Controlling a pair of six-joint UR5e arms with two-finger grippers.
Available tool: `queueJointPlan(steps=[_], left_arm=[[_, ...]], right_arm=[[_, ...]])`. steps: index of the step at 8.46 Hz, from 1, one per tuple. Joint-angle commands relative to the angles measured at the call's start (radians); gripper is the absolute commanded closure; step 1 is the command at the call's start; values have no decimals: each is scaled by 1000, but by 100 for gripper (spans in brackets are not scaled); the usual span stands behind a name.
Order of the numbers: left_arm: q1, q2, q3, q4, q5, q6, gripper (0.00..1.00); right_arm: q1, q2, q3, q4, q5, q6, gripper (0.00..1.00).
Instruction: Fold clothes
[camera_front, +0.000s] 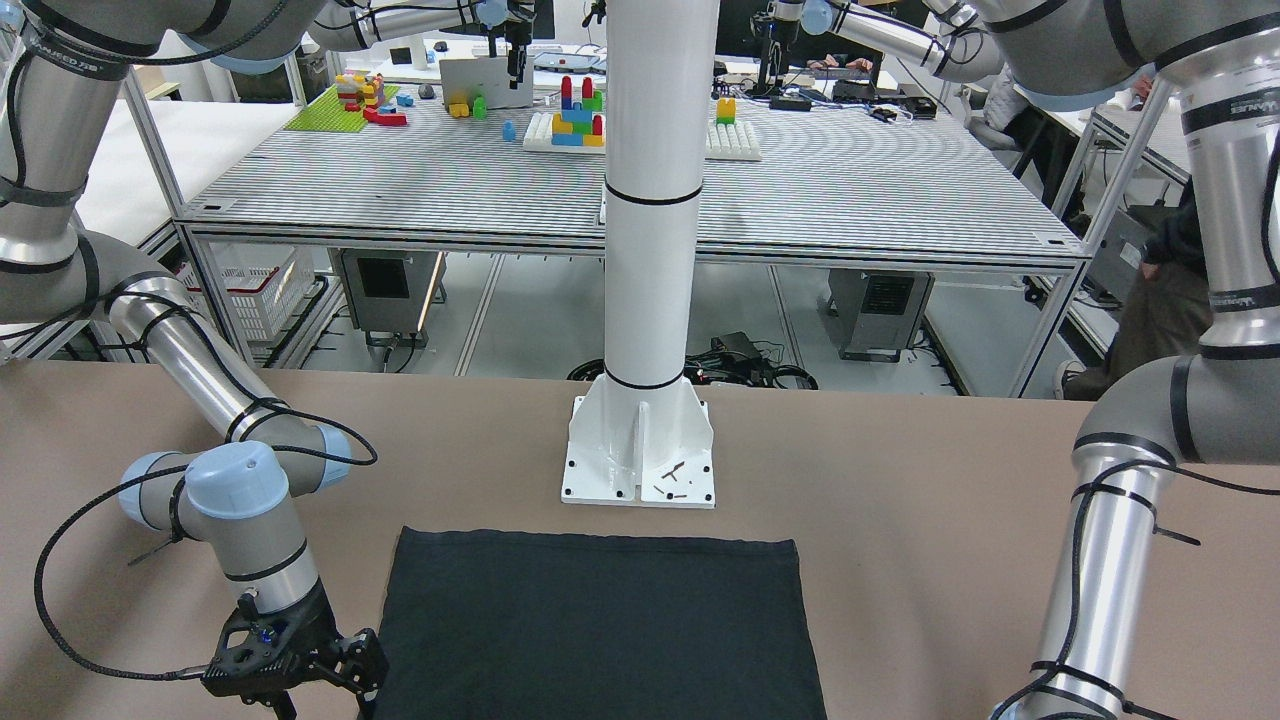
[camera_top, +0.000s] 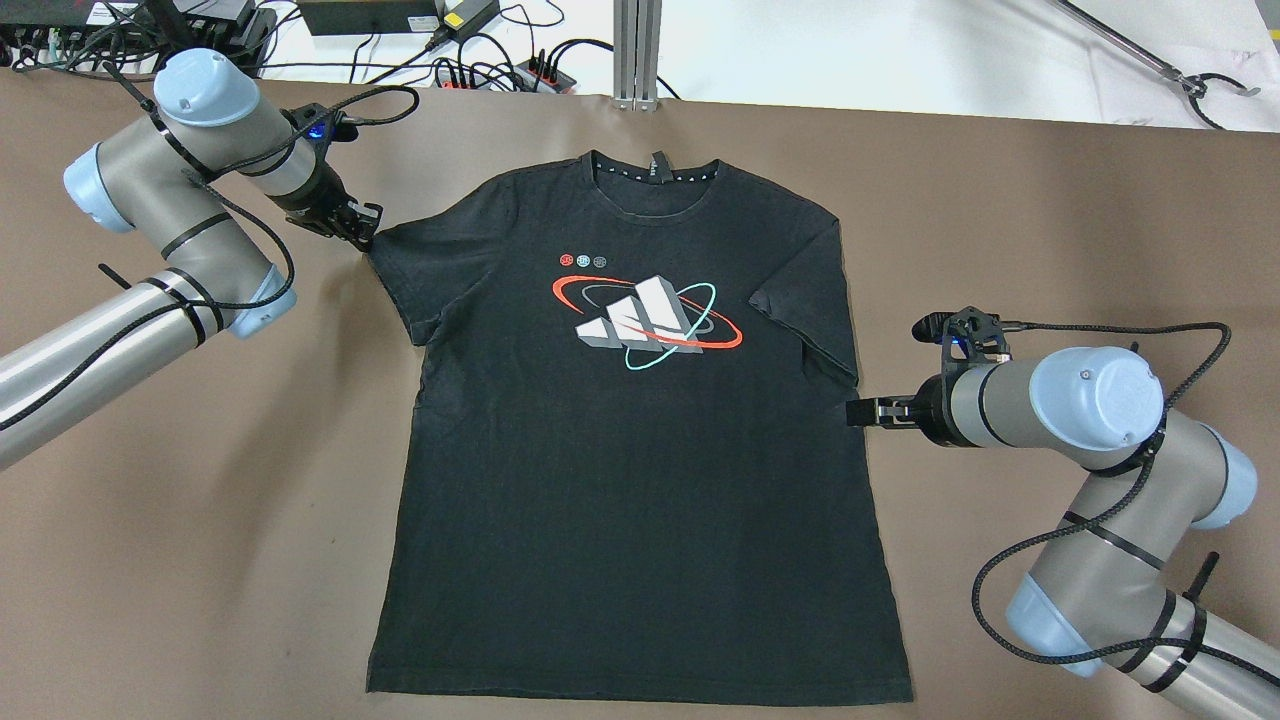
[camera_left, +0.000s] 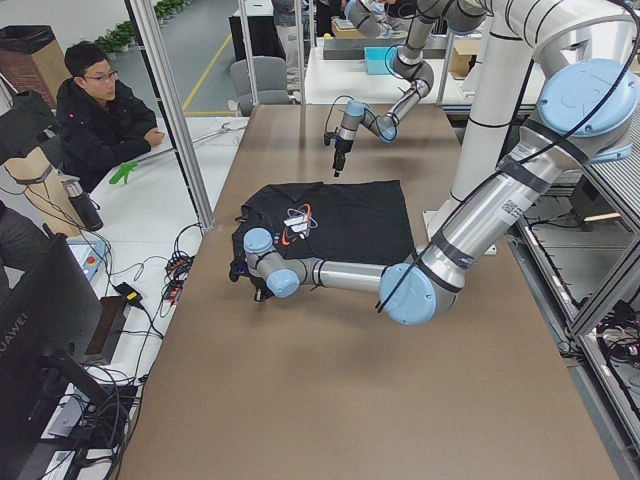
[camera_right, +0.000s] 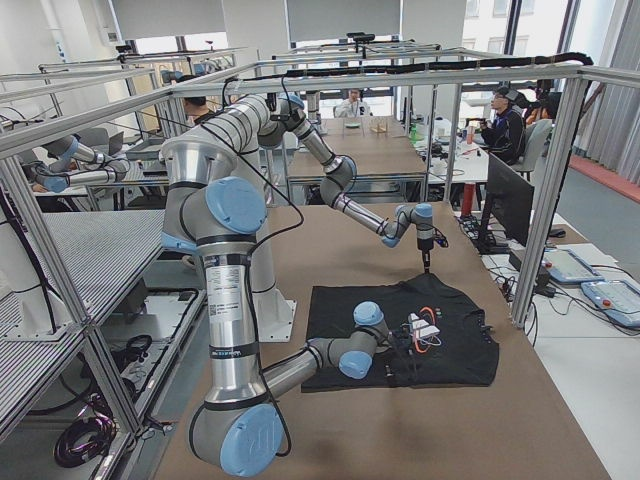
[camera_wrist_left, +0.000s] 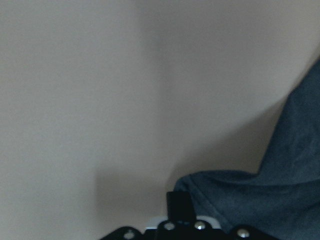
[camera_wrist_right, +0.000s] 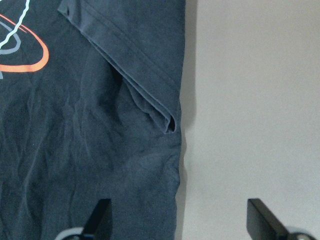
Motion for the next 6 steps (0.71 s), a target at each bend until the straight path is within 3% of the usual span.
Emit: queueJointPlan(steps=[1, 6], left_arm=[[-4, 2, -20, 0, 1, -27, 100], [-1, 104, -307, 15, -5, -217, 100]], right_arm=[[0, -1, 6, 1, 0, 0, 5], [-2, 1, -2, 1, 0, -2, 5]])
